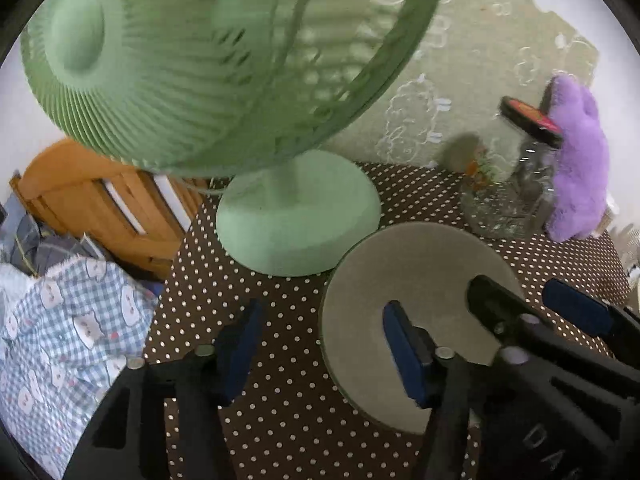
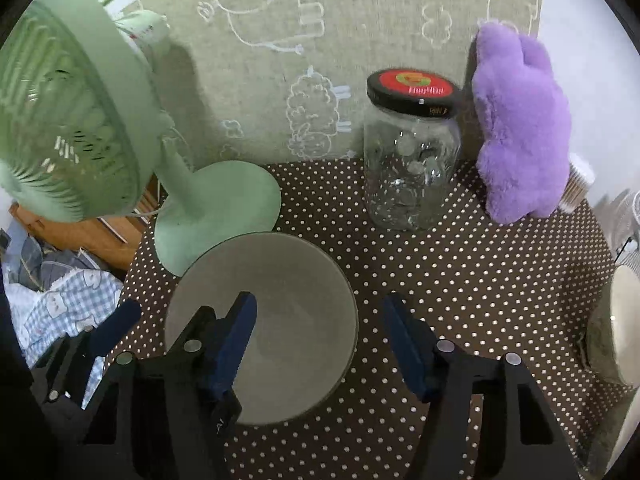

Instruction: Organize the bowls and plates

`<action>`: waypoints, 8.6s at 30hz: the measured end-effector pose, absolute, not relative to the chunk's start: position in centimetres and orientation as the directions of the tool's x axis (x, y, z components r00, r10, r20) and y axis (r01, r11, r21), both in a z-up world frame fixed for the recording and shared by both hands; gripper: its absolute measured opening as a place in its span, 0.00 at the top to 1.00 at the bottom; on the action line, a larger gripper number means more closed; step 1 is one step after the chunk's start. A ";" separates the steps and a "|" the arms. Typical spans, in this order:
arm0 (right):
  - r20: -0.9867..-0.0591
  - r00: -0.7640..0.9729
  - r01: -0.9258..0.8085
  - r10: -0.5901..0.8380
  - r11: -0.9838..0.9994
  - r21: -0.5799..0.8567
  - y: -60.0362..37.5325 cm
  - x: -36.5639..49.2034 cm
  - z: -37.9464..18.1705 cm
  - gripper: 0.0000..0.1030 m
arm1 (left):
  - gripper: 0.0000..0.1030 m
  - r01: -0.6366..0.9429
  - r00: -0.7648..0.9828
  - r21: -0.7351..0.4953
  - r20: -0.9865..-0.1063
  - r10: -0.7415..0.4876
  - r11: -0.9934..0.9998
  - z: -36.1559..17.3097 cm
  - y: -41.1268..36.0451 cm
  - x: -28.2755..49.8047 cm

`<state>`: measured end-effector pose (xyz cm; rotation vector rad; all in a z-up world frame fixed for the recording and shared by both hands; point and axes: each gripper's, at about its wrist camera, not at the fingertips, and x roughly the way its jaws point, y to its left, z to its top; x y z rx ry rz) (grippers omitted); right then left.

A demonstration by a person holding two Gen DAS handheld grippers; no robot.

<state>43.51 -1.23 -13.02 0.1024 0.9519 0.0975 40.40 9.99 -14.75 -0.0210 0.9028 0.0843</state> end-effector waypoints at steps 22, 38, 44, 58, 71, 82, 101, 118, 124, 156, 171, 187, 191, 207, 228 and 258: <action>-0.847 0.514 -0.023 0.137 0.989 0.147 -1.6 45.4 -16.9 0.78 | 0.78 -0.045 0.561 0.030 -0.827 0.050 0.999 -18.0 8.8 42.3; -0.857 0.500 -0.042 0.125 0.992 0.120 -1.5 45.1 -16.0 0.83 | 0.78 -0.032 0.536 0.032 -0.843 0.044 0.999 -17.3 8.9 41.2; -0.864 0.489 -0.047 0.122 0.992 0.113 -1.7 43.1 -15.7 0.83 | 0.78 -0.019 0.525 0.031 -0.851 0.036 0.999 -16.9 8.9 39.2; -0.875 0.471 -0.047 0.115 0.993 0.105 -2.7 36.6 -13.9 0.83 | 0.78 0.028 0.509 0.030 -0.861 0.012 0.999 -15.4 7.9 33.5; -0.876 0.472 -0.012 0.099 0.994 0.106 -4.2 29.9 -11.4 0.83 | 0.78 0.090 0.502 0.025 -0.865 -0.024 0.996 -13.1 6.6 28.0; -0.855 0.518 0.069 0.043 0.993 0.091 -6.7 23.7 -8.6 0.83 | 0.78 0.183 0.524 0.012 -0.847 -0.087 0.983 -10.4 3.8 23.3; -0.848 0.528 0.075 0.043 0.992 0.097 -15.5 14.2 -7.3 0.83 | 0.77 0.185 0.510 0.003 -0.855 -0.094 0.983 -9.4 -4.3 15.0; -0.864 0.503 0.093 0.014 0.993 0.070 -26.8 9.8 -9.7 0.83 | 0.77 0.210 0.470 -0.033 -0.873 -0.130 0.977 -12.0 -15.5 11.1; -0.875 0.484 0.125 0.004 0.989 0.073 -30.1 9.1 -11.2 0.83 | 0.77 0.239 0.448 -0.029 -0.884 -0.136 0.971 -13.2 -18.8 10.9; -0.915 0.401 0.198 0.028 0.973 0.116 -34.8 9.3 -16.5 0.71 | 0.46 0.323 0.373 0.001 -0.919 -0.126 0.947 -17.7 -23.4 11.0; -0.868 0.496 0.233 0.010 0.962 0.145 -34.1 8.4 -11.3 0.33 | 0.19 0.351 0.365 -0.079 -0.906 -0.214 0.933 -12.8 -21.9 11.3; -0.826 0.564 0.217 0.003 0.964 0.151 -34.8 12.1 -7.3 0.33 | 0.22 0.237 0.457 -0.068 -0.873 -0.173 0.969 -8.7 -21.5 15.3; -0.826 0.564 0.183 0.006 0.974 0.132 -35.6 13.8 -7.1 0.33 | 0.22 0.179 0.464 -0.056 -0.875 -0.135 0.982 -8.9 -22.1 16.7; -0.850 0.523 0.063 0.060 0.992 0.108 -37.0 21.2 -10.5 0.33 | 0.39 0.043 0.487 -0.003 -0.873 -0.023 0.999 -11.9 -24.3 21.8; -0.895 0.435 0.068 0.104 0.987 0.148 -38.8 26.8 -16.0 0.59 | 0.67 0.085 0.402 -0.015 -0.914 -0.048 0.996 -16.4 -26.7 27.0; -0.896 0.425 0.031 0.126 0.988 0.153 -38.8 26.9 -15.0 0.74 | 0.75 0.080 0.425 0.026 -0.905 -0.010 0.996 -14.4 -27.2 25.7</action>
